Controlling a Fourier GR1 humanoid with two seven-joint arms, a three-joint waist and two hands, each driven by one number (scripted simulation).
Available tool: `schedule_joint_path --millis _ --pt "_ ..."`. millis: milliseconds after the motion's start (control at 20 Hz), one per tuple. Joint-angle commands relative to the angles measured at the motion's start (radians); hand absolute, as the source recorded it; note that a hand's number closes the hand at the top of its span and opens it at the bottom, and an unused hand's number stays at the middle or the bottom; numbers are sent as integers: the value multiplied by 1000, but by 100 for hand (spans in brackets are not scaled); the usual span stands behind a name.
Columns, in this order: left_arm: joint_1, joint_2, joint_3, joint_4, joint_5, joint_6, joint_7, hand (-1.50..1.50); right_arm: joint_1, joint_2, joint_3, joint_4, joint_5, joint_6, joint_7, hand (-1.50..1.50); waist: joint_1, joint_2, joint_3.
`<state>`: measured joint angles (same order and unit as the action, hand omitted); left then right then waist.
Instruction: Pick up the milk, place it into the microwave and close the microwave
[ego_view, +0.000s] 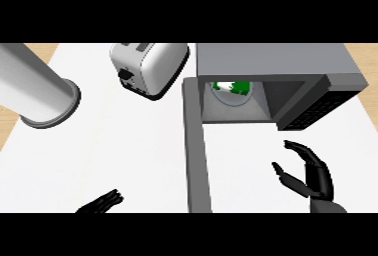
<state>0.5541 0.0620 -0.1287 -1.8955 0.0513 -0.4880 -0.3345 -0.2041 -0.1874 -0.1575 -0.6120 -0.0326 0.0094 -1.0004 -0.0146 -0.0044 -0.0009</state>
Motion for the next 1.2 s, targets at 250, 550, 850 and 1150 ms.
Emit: schedule_joint_path --millis 250,550,850,1150 --pt "-153 -39 -122 86 -165 44 18 150 177 -135 -82 -149 -130 179 32 -150 8 3 1" --pt "-352 -61 -180 239 -178 295 73 150 266 -140 -99 -253 -170 202 59 -150 8 4 1" --pt "-475 -62 -267 427 -300 253 53 150 268 -225 -132 -197 -201 306 48 -150 3 6 1" --pt "-617 -62 -416 612 -297 205 203 150 244 -204 -107 -265 -212 275 90 -150 -12 9 0"
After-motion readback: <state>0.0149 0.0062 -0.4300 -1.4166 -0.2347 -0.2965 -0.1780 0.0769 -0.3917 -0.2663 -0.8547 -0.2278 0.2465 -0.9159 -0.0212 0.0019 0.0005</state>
